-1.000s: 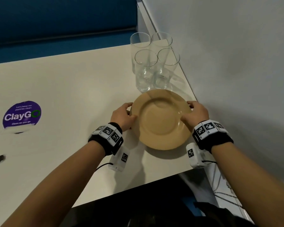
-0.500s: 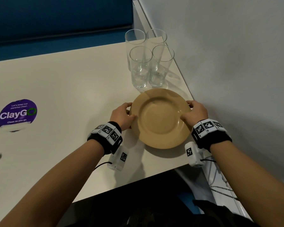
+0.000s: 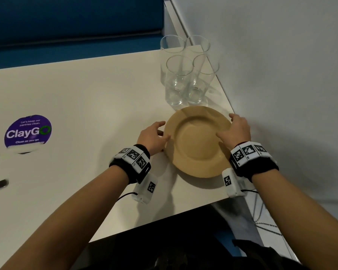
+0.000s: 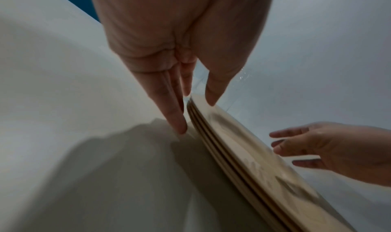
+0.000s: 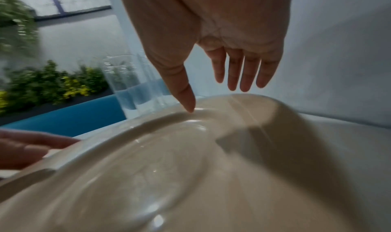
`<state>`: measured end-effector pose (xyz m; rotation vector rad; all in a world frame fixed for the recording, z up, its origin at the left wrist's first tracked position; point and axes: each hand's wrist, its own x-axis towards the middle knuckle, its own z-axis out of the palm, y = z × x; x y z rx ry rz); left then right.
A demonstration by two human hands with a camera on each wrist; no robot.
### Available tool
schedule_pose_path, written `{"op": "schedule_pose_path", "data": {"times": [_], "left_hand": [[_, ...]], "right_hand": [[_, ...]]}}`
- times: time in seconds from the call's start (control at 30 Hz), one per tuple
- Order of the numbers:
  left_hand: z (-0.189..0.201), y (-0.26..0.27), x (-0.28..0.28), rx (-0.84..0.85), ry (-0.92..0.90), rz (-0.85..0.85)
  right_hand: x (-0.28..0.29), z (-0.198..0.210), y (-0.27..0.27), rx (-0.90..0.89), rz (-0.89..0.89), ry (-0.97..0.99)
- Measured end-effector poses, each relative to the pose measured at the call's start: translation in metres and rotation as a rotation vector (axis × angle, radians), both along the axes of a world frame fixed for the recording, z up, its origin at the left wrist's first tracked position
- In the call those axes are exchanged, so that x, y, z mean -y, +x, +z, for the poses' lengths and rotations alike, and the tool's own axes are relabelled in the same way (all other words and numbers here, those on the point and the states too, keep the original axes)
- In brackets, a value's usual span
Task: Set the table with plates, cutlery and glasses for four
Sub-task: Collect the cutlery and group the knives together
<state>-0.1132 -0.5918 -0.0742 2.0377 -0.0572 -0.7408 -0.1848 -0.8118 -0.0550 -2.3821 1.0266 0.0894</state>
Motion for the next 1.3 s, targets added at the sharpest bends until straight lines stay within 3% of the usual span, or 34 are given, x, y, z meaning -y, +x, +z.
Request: {"op": "schedule_pose_path", "data": {"times": [0.13, 0.23, 0.47, 0.6, 0.7, 0.87, 1.1, 1.3], "left_hand": [[0.011, 0.011, -0.037, 0.043, -0.012, 0.059], [0.021, 0.022, -0.089, 0.097, 0.033, 0.119], [0.028, 0.038, -0.306, 0.136, 0.089, 0.367], [0.025, 0.036, -0.429, 0.153, 0.271, 0.325], [0.024, 0.032, -0.481, 0.145, 0.415, 0.141], [0.008, 0.021, -0.492, 0.268, 0.695, -0.371], [0.008, 0.013, -0.479, 0.409, 0.939, -0.638], [0.022, 0.009, -0.47, 0.406, 0.931, -0.685]], "right_hand": [[-0.052, 0.019, 0.031, 0.064, 0.168, -0.014], [-0.114, 0.026, 0.061, 0.066, 0.324, 0.082], [-0.321, 0.023, 0.118, 0.134, 0.623, 0.314], [-0.446, 0.014, 0.124, 0.069, 0.828, 0.367], [-0.515, 0.007, 0.119, -0.017, 1.061, 0.292], [-0.565, -0.006, 0.112, -0.22, 1.203, 0.089], [-0.574, -0.013, 0.103, -0.288, 1.261, -0.043], [-0.563, -0.005, 0.105, -0.375, 1.433, -0.072]]}}
